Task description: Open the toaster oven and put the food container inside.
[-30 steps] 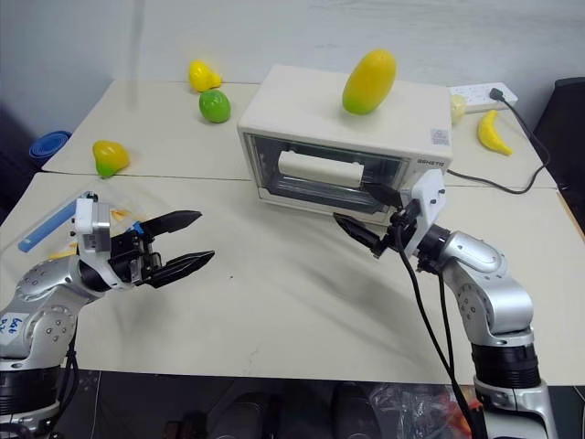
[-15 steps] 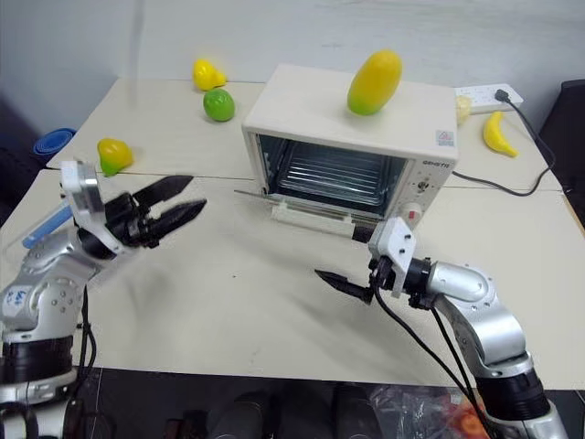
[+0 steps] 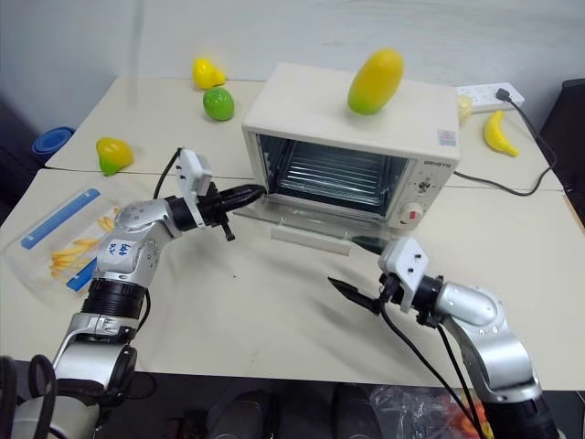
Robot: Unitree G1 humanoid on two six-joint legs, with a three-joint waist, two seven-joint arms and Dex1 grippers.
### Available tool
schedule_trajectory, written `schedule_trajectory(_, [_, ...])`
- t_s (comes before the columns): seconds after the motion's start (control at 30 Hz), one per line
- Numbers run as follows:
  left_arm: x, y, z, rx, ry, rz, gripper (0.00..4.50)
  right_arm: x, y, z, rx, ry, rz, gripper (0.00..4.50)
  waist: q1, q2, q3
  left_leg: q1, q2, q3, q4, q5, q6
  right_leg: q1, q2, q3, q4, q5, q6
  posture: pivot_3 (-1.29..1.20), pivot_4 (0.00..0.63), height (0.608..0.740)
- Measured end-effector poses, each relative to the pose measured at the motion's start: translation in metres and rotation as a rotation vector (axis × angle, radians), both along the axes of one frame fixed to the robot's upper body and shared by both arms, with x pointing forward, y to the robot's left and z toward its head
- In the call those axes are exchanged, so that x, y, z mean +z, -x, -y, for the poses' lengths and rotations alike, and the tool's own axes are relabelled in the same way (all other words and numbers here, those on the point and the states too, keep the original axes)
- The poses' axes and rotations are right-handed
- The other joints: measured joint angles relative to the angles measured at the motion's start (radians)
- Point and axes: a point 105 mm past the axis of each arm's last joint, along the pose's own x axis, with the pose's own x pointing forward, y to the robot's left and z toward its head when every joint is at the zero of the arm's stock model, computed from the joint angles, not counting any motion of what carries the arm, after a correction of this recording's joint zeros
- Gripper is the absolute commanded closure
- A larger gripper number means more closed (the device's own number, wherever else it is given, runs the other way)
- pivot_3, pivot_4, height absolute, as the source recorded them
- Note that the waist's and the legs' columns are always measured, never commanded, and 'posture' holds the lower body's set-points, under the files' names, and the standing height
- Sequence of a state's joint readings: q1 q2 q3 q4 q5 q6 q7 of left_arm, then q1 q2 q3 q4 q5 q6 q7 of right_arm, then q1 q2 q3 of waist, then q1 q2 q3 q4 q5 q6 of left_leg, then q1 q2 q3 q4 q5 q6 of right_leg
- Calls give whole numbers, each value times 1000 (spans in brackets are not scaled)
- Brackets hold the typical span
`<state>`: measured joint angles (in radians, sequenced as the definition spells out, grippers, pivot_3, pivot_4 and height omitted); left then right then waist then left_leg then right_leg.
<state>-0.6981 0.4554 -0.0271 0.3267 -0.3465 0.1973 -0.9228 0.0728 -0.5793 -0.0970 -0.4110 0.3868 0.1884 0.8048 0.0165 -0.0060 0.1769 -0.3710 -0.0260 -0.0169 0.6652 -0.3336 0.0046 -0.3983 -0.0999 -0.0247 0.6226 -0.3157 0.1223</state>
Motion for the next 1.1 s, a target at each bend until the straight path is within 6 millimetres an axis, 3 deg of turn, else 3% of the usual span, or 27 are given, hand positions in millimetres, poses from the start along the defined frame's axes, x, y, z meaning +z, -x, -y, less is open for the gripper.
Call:
schedule_trajectory(0.13, [-34, 9, -8, 8, -88, -57, 4478, -17, 26, 30, -105, -10, -70, 0, 4, 0, 0, 1, 0, 2, 2, 0, 1, 1, 0, 3, 0, 1, 2, 0, 150, 740])
schedule_trajectory(0.3, [-54, 14, -11, 95, -95, -68, 4478, 1, 34, 46, -140, -49, -9, 0, -1, -1, 1, 6, 2, 2, 2, 1, 0, 4, -1, 7, -2, 4, -1, 0, 150, 740])
schedule_trajectory(0.37, [-56, 18, -13, 162, -19, -75, 4478, 10, 35, 41, -94, -77, 33, 0, -6, -1, 1, 6, 4, 1, 1, 1, 0, 4, -3, 11, -2, 4, -1, 0, 150, 740])
schedule_trajectory(0.47, [-57, 30, -25, 264, 93, -84, 3928, 24, 26, 25, -7, -126, 91, 0, -21, -1, 1, 5, 6, 1, 1, 1, -2, 3, -2, 12, -2, 4, -2, 0, 150, 740])
schedule_trajectory(0.53, [-48, 38, -36, 321, 162, -66, 3324, 31, 23, 13, 62, -189, 99, 0, -18, -1, 1, 5, 6, 0, 0, 1, -3, 2, -2, 10, -2, 3, -3, 0, 150, 740])
schedule_trajectory(0.73, [-15, 100, -136, 717, 402, 22, 1551, 62, 4, -23, 218, -305, 300, 0, -29, -1, 1, 5, 8, -1, 0, 1, -5, 1, -1, 11, -2, 2, -7, 0, 150, 740])
schedule_trajectory(0.9, [-30, 174, -214, 1112, 499, -75, 35, 50, 1, -45, 333, -322, 287, 0, -20, -2, 1, 5, 8, -1, 0, -1, -4, 1, -2, 11, -3, 2, -7, 0, 150, 740])
schedule_trajectory(1.0, [-38, 214, -256, 1367, 529, -97, 35, 48, 1, -54, 400, -299, 300, 0, -13, -2, 1, 6, 7, -3, 0, -3, -2, 4, -3, 9, -4, 2, -8, 0, 150, 740])
schedule_trajectory(1.1, [-48, 235, -294, 1588, 545, -136, 35, 46, 4, -58, 452, -280, 313, 0, -9, -2, 1, 10, 7, -3, -1, -6, 3, 7, -3, 9, -4, 1, -9, 0, 150, 740])
